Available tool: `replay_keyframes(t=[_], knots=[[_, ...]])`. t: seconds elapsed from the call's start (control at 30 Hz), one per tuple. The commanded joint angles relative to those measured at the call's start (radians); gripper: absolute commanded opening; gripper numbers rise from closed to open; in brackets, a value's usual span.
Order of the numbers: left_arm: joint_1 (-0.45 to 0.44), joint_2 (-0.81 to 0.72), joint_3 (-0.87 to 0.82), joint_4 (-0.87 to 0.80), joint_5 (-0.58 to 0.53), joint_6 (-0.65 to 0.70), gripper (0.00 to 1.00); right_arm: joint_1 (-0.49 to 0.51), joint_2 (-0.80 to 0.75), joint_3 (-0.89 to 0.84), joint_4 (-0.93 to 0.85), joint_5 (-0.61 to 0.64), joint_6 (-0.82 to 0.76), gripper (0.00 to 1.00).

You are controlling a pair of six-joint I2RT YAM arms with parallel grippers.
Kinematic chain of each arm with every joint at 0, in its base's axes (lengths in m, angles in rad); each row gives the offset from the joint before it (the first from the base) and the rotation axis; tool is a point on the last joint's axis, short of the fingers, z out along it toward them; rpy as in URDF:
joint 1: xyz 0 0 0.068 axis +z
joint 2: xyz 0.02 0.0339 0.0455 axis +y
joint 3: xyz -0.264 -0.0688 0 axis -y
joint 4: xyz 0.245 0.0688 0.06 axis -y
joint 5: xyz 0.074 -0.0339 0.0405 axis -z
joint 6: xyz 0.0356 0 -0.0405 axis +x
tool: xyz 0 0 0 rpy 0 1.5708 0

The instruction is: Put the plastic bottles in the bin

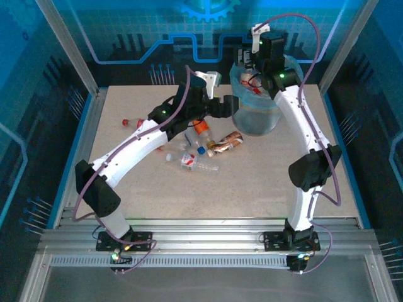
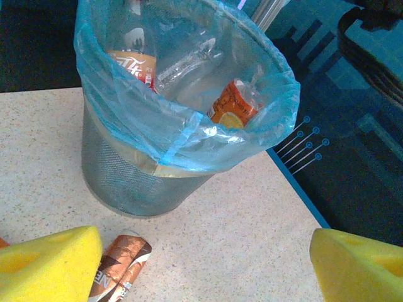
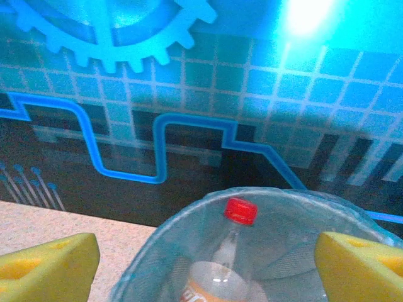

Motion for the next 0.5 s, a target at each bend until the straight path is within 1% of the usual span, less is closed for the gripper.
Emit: replay_keyframes(t=[0.0,0.2,0.47], knots=[[-0.006,-0.087,-0.023,-0.009,-0.031,-0.006,0.87,0.035,-0.058,0.042,-0.033,-0.023,-0.011,0.92],[-0.006,-0.165,-0.090,-0.007,-0.066,-0.006,0.87,0.071,-0.082,0.065,-0.071,-0.034,-0.027,0.93],[-0.005,-0.214,-0.138,-0.010,-0.099,0.000,0.88,0.071,-0.088,0.067,-0.096,-0.020,-0.048,0.94]])
